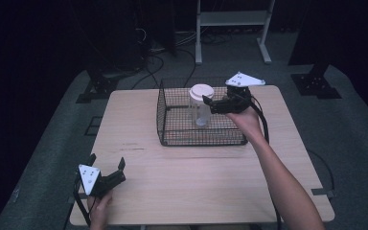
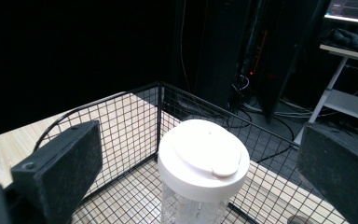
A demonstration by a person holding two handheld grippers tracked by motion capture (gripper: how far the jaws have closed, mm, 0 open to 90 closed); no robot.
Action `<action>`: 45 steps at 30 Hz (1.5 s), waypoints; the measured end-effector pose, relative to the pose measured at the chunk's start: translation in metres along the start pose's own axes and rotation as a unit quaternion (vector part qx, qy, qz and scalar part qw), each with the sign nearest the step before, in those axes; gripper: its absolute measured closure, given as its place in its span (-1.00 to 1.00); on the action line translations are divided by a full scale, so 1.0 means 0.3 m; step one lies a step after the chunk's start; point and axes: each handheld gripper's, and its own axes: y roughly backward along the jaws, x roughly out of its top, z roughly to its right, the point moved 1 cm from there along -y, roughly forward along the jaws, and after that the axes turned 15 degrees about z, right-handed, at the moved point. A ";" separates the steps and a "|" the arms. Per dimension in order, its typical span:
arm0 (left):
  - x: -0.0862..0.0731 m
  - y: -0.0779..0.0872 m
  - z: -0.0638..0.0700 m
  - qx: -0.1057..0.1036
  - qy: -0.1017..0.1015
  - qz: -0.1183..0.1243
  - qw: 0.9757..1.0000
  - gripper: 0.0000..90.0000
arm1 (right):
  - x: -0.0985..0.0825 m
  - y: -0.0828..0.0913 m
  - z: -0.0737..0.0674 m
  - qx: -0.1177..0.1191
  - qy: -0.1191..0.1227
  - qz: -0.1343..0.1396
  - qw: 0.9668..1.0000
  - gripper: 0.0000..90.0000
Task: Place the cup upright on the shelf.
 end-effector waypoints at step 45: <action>0.000 -0.001 0.005 0.000 -0.006 -0.001 1.000 -1.00 | -0.067 0.288 0.037 -0.002 -0.005 -0.012 1.000 -1.00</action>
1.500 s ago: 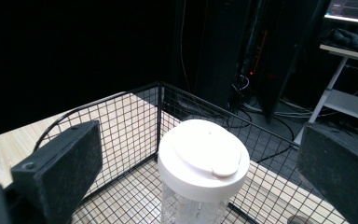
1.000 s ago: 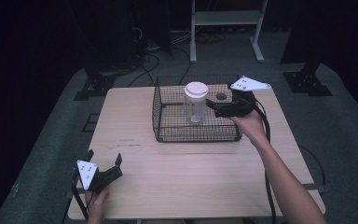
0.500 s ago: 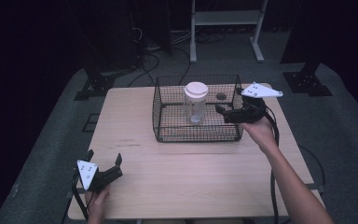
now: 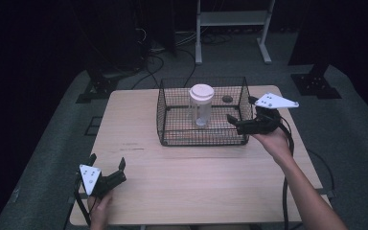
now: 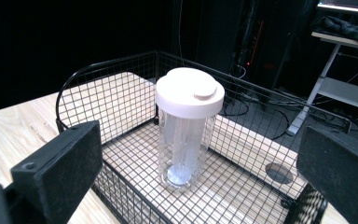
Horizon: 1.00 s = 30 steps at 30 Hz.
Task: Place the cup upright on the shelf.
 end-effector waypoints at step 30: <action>0.000 0.001 0.001 0.000 -0.001 -0.001 1.000 -1.00 | -0.060 0.142 -0.010 0.002 -0.020 0.013 1.000 -1.00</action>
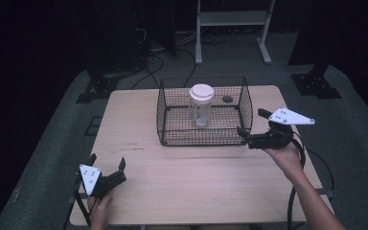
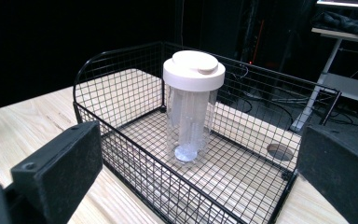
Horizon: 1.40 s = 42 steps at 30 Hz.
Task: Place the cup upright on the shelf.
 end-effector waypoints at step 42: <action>-0.001 0.000 0.002 0.000 -0.002 0.001 1.000 -1.00 | -0.133 0.150 -0.013 -0.038 0.011 0.000 0.999 -1.00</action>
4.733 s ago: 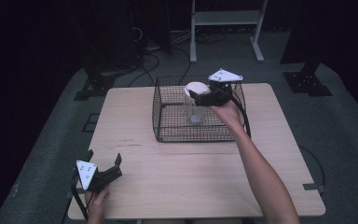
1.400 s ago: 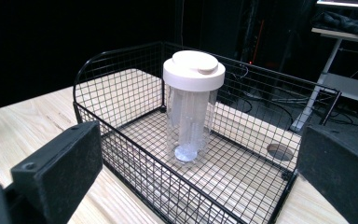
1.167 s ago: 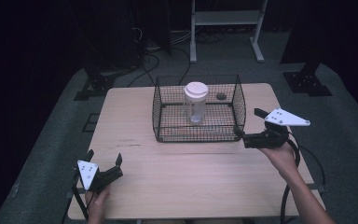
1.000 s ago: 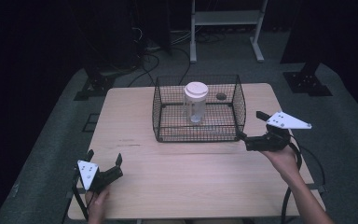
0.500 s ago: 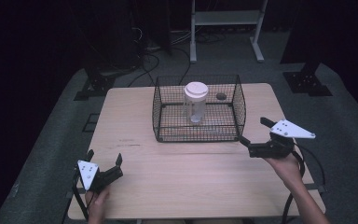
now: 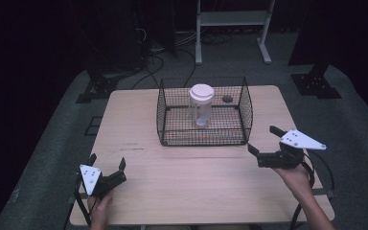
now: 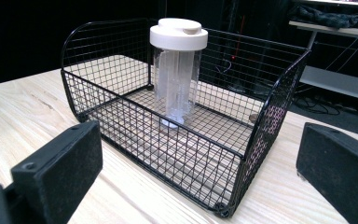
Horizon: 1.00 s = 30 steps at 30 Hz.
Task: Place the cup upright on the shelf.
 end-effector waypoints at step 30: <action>0.000 0.000 0.004 -0.001 -0.004 0.000 1.000 -1.00 | -0.119 0.096 -0.048 -0.013 -0.009 -0.007 1.000 -1.00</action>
